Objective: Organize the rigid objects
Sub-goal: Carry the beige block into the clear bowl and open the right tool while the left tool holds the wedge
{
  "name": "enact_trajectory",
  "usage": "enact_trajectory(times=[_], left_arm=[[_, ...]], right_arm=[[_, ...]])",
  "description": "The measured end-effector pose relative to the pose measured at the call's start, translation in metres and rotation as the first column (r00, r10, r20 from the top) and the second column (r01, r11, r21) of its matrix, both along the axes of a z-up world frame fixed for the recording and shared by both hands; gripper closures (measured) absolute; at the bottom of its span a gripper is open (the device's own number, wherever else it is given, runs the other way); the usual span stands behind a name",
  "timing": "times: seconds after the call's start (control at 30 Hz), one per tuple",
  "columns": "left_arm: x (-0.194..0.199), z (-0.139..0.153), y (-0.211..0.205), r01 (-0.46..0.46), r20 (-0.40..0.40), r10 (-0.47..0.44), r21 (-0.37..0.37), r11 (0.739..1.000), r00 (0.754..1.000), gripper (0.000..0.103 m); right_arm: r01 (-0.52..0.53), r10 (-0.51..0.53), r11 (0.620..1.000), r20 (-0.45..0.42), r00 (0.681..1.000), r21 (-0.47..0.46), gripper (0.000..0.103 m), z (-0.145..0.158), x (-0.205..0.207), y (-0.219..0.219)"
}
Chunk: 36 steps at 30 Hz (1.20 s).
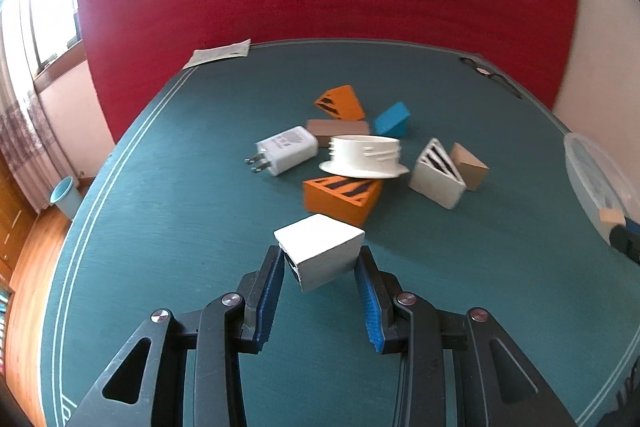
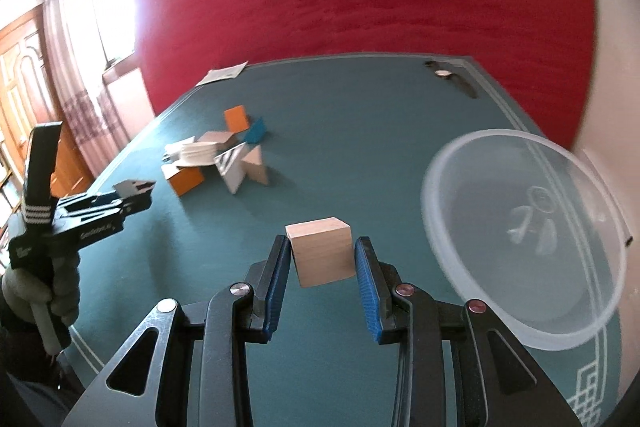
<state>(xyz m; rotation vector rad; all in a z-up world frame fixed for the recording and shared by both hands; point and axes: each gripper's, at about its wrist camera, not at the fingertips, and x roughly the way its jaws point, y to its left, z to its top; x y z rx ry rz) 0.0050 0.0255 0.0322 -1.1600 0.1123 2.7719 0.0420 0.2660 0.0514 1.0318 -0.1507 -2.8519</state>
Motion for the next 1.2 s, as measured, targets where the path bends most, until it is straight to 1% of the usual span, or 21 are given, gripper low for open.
enact_trajectory(times=[0.13,0.3,0.4,0.5,0.6,0.7,0.8,0.97,1.0,1.07,1.1,1.13,1.2], left_arm=[[0.005,0.001,0.015,0.043,0.002,-0.043,-0.003,0.999,0.999,0.064],[0.01,0.005,0.032,0.088,-0.003,-0.088,-0.003,0.996,0.996,0.064],[0.012,0.008,0.042,0.114,-0.008,-0.114,-0.005,0.993,0.993,0.065],[0.013,0.011,0.052,0.135,-0.01,-0.135,-0.006,0.991,0.991,0.064],[0.015,0.013,0.065,0.158,-0.011,-0.158,-0.011,0.987,0.987,0.064],[0.015,0.017,0.078,0.188,-0.013,-0.188,-0.014,0.982,0.982,0.064],[0.016,0.024,0.093,0.22,-0.025,-0.22,-0.019,0.975,0.975,0.064],[0.021,0.037,0.117,0.275,-0.047,-0.275,-0.012,0.961,0.96,0.064],[0.021,0.038,0.121,0.284,-0.051,-0.284,-0.013,0.959,0.957,0.064],[0.023,0.041,0.13,0.303,-0.057,-0.304,-0.013,0.953,0.951,0.064],[0.023,0.041,0.134,0.313,-0.057,-0.313,-0.009,0.95,0.948,0.064],[0.023,0.042,0.139,0.325,-0.056,-0.325,-0.004,0.946,0.944,0.064],[0.022,0.042,0.149,0.349,-0.054,-0.348,0.005,0.937,0.936,0.064]], right_arm=[[0.064,-0.064,0.998,-0.018,0.998,-0.007,0.069,0.006,0.008,0.022],[0.166,-0.167,0.986,-0.034,0.985,-0.023,0.069,0.013,0.017,0.057],[0.24,-0.241,0.97,-0.034,0.97,-0.032,0.069,0.014,0.022,0.082],[0.317,-0.318,0.948,-0.032,0.947,-0.041,0.069,0.012,0.028,0.107],[0.369,-0.371,0.928,-0.025,0.928,-0.057,0.069,0.008,0.03,0.128],[0.403,-0.404,0.913,-0.019,0.914,-0.061,0.069,0.003,0.029,0.142],[0.42,-0.422,0.906,-0.014,0.907,-0.056,0.069,0.0,0.028,0.149],[0.465,-0.467,0.883,-0.021,0.884,-0.069,0.068,-0.001,0.03,0.158],[0.476,-0.479,0.876,-0.022,0.878,-0.073,0.067,0.0,0.031,0.161],[0.493,-0.495,0.867,-0.021,0.868,-0.077,0.059,0.001,0.033,0.165],[0.5,-0.503,0.862,-0.021,0.864,-0.081,0.052,0.0,0.034,0.167],[0.506,-0.509,0.859,-0.023,0.86,-0.084,0.049,0.0,0.035,0.168],[0.515,-0.518,0.854,-0.032,0.855,-0.08,0.048,0.001,0.036,0.168]])
